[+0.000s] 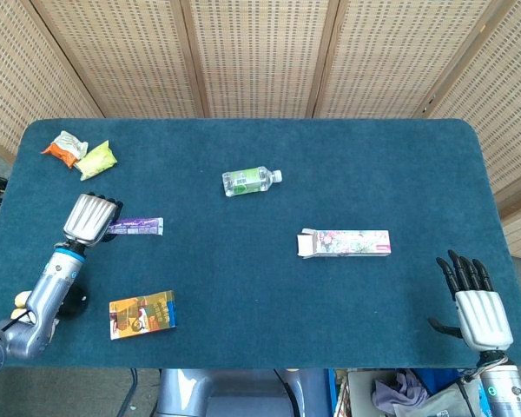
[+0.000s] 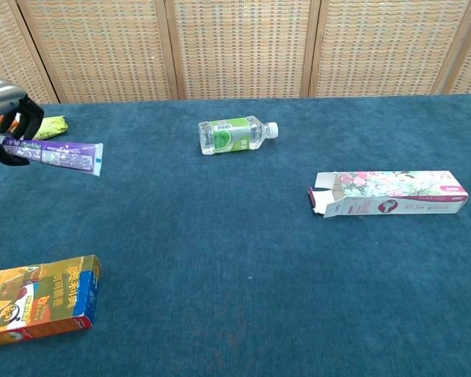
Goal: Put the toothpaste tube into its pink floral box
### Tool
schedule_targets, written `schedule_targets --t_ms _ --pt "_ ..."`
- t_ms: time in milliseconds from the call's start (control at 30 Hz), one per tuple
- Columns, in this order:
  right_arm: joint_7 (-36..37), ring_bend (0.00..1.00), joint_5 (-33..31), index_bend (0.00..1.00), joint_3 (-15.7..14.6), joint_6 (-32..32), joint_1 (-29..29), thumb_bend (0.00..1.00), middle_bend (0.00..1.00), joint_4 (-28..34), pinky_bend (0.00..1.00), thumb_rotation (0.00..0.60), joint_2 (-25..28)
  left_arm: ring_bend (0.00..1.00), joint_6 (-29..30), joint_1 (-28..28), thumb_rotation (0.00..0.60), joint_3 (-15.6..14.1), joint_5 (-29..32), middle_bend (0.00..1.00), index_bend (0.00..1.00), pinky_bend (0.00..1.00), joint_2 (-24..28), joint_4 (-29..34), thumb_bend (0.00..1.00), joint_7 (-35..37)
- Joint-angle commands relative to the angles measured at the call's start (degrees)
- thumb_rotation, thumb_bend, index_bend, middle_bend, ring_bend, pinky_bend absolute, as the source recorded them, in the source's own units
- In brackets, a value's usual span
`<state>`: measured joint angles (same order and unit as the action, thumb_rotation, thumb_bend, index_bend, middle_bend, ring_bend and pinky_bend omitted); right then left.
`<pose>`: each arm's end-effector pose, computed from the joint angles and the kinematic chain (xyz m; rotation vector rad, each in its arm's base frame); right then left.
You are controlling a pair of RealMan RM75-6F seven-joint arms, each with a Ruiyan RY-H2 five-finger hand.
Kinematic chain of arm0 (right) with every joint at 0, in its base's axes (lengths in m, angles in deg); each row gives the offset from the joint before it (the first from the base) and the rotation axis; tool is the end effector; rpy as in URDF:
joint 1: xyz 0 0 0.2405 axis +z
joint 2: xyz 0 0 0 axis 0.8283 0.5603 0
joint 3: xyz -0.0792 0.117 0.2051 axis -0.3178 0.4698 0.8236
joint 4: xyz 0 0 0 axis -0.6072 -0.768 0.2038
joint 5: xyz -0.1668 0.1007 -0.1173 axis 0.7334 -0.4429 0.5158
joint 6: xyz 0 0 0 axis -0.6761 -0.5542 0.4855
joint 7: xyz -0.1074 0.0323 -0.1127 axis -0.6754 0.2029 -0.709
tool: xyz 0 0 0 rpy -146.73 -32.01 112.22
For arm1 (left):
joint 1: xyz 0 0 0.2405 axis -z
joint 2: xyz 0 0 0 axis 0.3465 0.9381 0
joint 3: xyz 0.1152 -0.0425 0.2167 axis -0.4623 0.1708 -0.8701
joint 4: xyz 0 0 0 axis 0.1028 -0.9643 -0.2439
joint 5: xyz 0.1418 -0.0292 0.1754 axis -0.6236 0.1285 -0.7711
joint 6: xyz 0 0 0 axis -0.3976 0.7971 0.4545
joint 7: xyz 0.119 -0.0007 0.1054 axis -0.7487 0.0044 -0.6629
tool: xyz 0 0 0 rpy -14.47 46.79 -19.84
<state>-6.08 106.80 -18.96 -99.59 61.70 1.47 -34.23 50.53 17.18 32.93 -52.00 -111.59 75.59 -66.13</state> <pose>-0.3104 -0.1983 0.1054 1.4750 -0.8733 0.8032 -0.2593 0.3883 0.0520 -1.7630 -0.5017 -0.6622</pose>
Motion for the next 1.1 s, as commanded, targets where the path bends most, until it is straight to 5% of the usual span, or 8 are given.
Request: schedule_targets --t_ms 33,433,667,1100 --pt "0.0 0.0 -0.2 0.0 0.1 0.6 0.3 0.0 0.0 0.1 0.0 0.6 -0.2 0.58 2.0 -0.9 0.6 0.0 -2.4 0.65 0.76 0.55 1.9 1.5 0.23 3.2" --pt "-1.9 0.0 -3.2 0.04 4.7 11.9 9.6 0.0 0.0 3.2 0.0 0.6 0.8 0.58 5.5 -2.6 0.6 0.8 -5.3 0.65 0.76 0.55 5.1 3.3 0.23 6.6" --pt "-7.3 0.0 -10.8 0.05 8.7 22.2 17.3 0.0 0.0 4.7 0.0 0.6 -0.6 0.58 6.4 -2.9 0.6 1.1 -6.5 0.65 0.76 0.55 5.7 4.5 0.23 6.5" --pt "-12.7 0.0 -27.1 0.09 10.2 34.2 27.5 0.0 0.0 -4.4 0.0 0.6 -8.9 0.58 6.7 -3.4 0.6 1.5 -7.7 0.65 0.76 0.55 5.8 5.1 0.23 6.5"
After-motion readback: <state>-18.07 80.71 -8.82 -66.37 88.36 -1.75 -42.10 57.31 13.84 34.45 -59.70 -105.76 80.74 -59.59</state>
